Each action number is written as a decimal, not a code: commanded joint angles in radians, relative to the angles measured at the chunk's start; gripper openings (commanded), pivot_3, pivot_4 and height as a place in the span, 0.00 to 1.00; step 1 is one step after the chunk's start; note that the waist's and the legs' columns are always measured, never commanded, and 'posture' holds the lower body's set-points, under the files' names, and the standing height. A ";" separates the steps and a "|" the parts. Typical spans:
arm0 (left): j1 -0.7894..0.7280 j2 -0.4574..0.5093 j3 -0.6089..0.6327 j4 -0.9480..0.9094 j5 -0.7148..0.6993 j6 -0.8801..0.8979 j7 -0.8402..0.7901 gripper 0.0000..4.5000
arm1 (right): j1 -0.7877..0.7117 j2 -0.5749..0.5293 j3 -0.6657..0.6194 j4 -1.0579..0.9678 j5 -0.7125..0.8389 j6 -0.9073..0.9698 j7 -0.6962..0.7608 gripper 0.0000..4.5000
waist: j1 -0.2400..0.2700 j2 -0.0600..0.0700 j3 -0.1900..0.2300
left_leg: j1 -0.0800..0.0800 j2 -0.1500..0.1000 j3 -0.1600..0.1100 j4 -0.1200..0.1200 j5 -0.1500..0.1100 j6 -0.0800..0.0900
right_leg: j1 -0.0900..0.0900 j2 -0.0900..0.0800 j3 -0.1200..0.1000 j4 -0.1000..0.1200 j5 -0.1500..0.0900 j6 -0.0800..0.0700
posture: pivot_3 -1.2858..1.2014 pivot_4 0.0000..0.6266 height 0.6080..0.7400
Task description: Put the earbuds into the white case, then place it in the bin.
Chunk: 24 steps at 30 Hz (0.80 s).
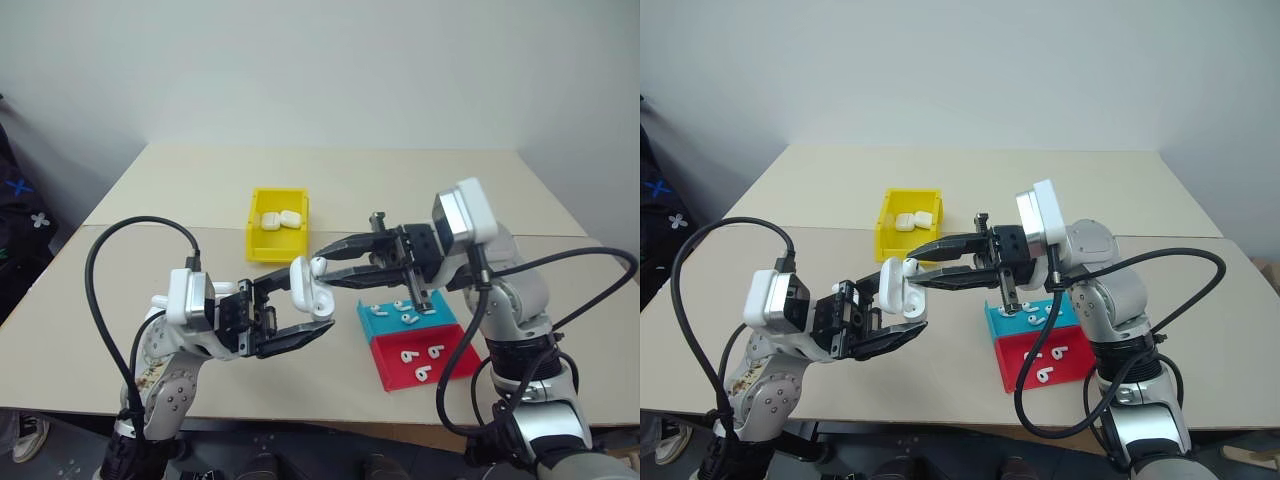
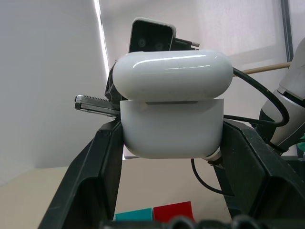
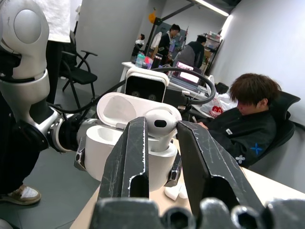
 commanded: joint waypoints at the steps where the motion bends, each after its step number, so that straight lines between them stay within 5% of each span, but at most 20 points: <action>1: -0.007 -0.001 0.006 -0.027 -0.002 -0.012 -0.004 0.61 | -0.013 -0.001 -0.003 -0.014 -0.006 -0.032 0.005 0.21 | 0.000 0.000 0.000 | 0.000 0.000 0.000 0.000 0.000 0.000 | 0.000 0.000 0.000 0.000 0.000 0.000 | 0.52 0.24 1.00; 8: -0.006 -0.008 0.002 -0.015 0.011 -0.015 -0.005 0.61 | -0.006 -0.006 0.004 -0.020 -0.027 -0.066 0.022 0.65 | 0.000 0.000 0.000 | 0.000 0.000 0.000 0.000 0.000 0.000 | 0.000 0.000 0.000 0.000 0.000 0.000 | 0.52 0.24 1.00; 16: 0.024 0.004 0.019 0.033 0.056 -0.052 -0.042 0.61 | -0.042 -0.097 -0.056 0.037 -0.033 -0.052 0.041 0.65 | 0.000 0.000 0.000 | 0.000 0.000 0.000 0.000 0.000 0.000 | 0.000 0.000 0.000 0.000 0.000 0.000 | 0.52 0.24 1.00; 24: 0.148 0.046 0.028 0.053 0.137 -0.133 -0.080 0.61 | -0.240 -0.381 0.238 0.360 -0.504 -0.096 0.150 0.65 | -0.003 0.000 0.000 | 0.000 0.000 0.001 -0.002 0.000 0.000 | -0.002 -0.001 0.000 -0.001 -0.001 -0.002 | 0.52 0.24 1.00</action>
